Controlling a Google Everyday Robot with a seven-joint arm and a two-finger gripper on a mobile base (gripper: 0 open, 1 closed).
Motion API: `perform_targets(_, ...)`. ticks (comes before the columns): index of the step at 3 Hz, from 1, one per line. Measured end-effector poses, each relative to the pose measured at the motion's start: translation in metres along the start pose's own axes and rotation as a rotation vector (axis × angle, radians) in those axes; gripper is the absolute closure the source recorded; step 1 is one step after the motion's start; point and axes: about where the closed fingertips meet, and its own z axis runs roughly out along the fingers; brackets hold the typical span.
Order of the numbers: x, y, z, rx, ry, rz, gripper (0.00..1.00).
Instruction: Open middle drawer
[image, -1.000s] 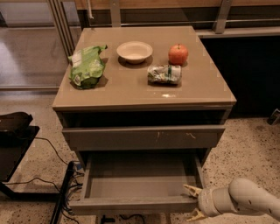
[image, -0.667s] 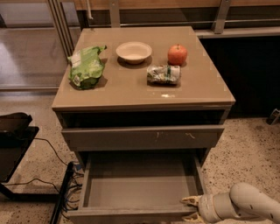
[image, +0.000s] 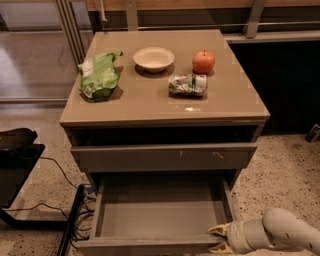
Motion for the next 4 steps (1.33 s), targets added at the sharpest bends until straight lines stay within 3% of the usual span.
perform_targets(3,0.0000,0.0001,0.0001,0.000,0.000,0.000,0.13)
perform_targets(4,0.0000,0.0001,0.0001,0.000,0.000,0.000,0.00)
